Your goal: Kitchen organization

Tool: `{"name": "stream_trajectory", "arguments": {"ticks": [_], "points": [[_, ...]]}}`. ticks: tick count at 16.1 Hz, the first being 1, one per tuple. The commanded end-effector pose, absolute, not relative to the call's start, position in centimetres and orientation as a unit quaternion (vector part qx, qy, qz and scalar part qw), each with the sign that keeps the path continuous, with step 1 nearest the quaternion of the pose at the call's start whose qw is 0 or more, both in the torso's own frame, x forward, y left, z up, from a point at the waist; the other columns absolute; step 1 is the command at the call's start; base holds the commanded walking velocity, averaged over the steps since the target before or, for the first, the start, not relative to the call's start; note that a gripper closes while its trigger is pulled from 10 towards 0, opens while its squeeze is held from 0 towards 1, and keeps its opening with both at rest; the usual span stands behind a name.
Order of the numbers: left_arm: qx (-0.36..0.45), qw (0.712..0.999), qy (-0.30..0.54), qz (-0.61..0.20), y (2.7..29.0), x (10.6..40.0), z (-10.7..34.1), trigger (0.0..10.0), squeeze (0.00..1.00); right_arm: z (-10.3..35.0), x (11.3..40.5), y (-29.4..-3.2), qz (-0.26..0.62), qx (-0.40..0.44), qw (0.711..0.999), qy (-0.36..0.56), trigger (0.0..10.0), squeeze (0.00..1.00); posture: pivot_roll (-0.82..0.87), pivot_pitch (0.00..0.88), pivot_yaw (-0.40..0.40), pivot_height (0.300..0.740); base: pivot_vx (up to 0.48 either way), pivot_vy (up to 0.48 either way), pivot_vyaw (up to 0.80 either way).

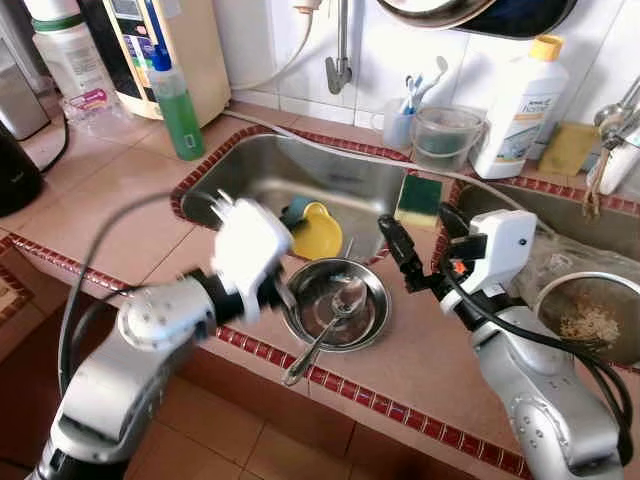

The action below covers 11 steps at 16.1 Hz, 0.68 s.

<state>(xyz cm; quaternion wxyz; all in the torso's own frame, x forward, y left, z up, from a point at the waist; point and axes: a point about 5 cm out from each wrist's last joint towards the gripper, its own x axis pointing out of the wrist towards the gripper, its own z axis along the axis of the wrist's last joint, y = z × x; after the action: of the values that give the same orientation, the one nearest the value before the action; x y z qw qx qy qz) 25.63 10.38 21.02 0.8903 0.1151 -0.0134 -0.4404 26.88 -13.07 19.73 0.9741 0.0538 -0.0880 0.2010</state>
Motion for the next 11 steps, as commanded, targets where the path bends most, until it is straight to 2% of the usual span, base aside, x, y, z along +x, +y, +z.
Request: {"name": "stream_trajectory", "arguments": {"ticks": [1, 3, 6, 9, 11], "points": [[0.119, 0.882, -0.008, -0.456, 10.1, 25.1, 21.2, 10.0, 0.0, 19.7, 27.0, -12.8, 0.207, 0.049, 0.973, -0.083, 10.0, 0.0, -0.19, 0.07, 0.037, 0.74, 0.0, 0.0, 0.0], [0.105, 0.884, 0.041, -0.455, 9.4, 24.8, 20.3, 10.0, 0.0, 19.8, 26.6, -12.9, 0.208, 0.046, 0.973, -0.088, 10.0, 0.0, -0.19, 0.076, 0.041, 0.74, 0.0, 0.0, 0.0], [0.092, 0.888, 0.067, -0.445, 9.1, 25.0, 19.9, 10.0, 0.0, 19.6, 25.6, -13.4, 0.218, 0.036, 0.972, -0.083, 10.0, 0.0, -0.2, 0.092, 0.05, 0.74, 0.0, 0.0, 0.0], [0.102, 0.889, 0.09, -0.437, 9.5, 25.5, 19.7, 10.0, 0.0, 18.8, 21.9, -15.7, 0.263, 0.007, 0.964, -0.047, 10.0, 0.0, -0.24, 0.123, 0.075, 0.74, 0.0, 0.0, 0.0], [0.106, 0.889, 0.093, -0.436, 9.7, 25.6, 19.8, 10.0, 0.0, 18.7, 20.9, -16.4, 0.27, 0.005, 0.962, -0.034, 10.0, 0.0, -0.25, 0.129, 0.081, 0.74, 0.0, 0.0, 0.0]]}}
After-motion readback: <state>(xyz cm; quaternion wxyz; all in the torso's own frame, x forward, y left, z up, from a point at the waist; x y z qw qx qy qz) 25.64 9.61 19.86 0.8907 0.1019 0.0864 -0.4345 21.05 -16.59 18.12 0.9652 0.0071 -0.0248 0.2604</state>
